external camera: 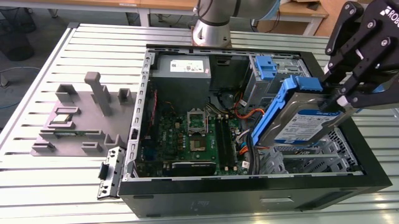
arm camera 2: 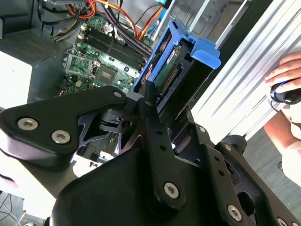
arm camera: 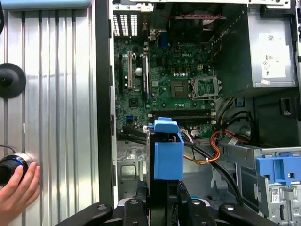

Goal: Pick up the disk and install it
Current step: 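Insert the disk into the insertion slot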

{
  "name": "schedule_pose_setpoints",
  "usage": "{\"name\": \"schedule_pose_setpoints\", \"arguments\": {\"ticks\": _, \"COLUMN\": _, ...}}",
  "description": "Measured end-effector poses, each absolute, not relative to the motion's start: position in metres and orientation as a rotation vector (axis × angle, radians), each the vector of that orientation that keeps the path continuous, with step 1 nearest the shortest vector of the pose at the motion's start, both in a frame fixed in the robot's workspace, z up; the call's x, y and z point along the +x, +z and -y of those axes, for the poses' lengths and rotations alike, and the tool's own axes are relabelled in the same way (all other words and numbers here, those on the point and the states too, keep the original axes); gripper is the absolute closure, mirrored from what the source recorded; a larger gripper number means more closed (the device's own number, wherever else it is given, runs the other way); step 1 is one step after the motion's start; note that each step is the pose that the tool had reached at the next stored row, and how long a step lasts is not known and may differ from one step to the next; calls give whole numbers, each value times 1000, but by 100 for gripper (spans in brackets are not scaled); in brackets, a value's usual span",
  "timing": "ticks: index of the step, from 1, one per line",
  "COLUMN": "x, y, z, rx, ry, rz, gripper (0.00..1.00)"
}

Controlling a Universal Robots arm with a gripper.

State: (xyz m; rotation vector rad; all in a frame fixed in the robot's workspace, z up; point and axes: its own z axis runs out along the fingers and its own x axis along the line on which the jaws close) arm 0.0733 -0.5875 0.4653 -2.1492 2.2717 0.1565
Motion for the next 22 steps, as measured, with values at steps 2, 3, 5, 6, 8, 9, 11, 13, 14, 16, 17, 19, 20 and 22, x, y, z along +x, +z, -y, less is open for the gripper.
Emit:
{"name": "schedule_pose_setpoints", "arguments": {"ticks": 2, "x": 78, "y": 465, "z": 588, "rx": -2149, "ry": 157, "rz": -2272, "gripper": 65}}
{"name": "schedule_pose_setpoints", "arguments": {"ticks": 3, "x": 80, "y": 465, "z": 588, "rx": -2149, "ry": 157, "rz": -2272, "gripper": 65}}
{"name": "schedule_pose_setpoints", "arguments": {"ticks": 5, "x": 85, "y": 465, "z": 588, "rx": -2149, "ry": 157, "rz": -2271, "gripper": 65}}
{"name": "schedule_pose_setpoints", "arguments": {"ticks": 6, "x": 87, "y": 464, "z": 588, "rx": -2150, "ry": 156, "rz": -2271, "gripper": 65}}
{"name": "schedule_pose_setpoints", "arguments": {"ticks": 8, "x": 91, "y": 464, "z": 588, "rx": -2150, "ry": 157, "rz": -2271, "gripper": 65}}
{"name": "schedule_pose_setpoints", "arguments": {"ticks": 9, "x": 94, "y": 464, "z": 588, "rx": -2150, "ry": 156, "rz": -2271, "gripper": 65}}
{"name": "schedule_pose_setpoints", "arguments": {"ticks": 11, "x": 98, "y": 463, "z": 588, "rx": -2151, "ry": 157, "rz": -2270, "gripper": 65}}
{"name": "schedule_pose_setpoints", "arguments": {"ticks": 13, "x": 103, "y": 463, "z": 587, "rx": -2155, "ry": 157, "rz": -2266, "gripper": 65}}
{"name": "schedule_pose_setpoints", "arguments": {"ticks": 14, "x": 105, "y": 462, "z": 588, "rx": -2158, "ry": 157, "rz": -2264, "gripper": 65}}
{"name": "schedule_pose_setpoints", "arguments": {"ticks": 16, "x": 108, "y": 461, "z": 588, "rx": -2163, "ry": 157, "rz": -2260, "gripper": 65}}
{"name": "schedule_pose_setpoints", "arguments": {"ticks": 17, "x": 110, "y": 461, "z": 588, "rx": -2165, "ry": 157, "rz": -2258, "gripper": 65}}
{"name": "schedule_pose_setpoints", "arguments": {"ticks": 19, "x": 113, "y": 460, "z": 588, "rx": -2168, "ry": 157, "rz": -2255, "gripper": 65}}
{"name": "schedule_pose_setpoints", "arguments": {"ticks": 20, "x": 115, "y": 460, "z": 588, "rx": -2169, "ry": 157, "rz": -2254, "gripper": 65}}
{"name": "schedule_pose_setpoints", "arguments": {"ticks": 22, "x": 118, "y": 459, "z": 588, "rx": -2172, "ry": 157, "rz": -2251, "gripper": 65}}
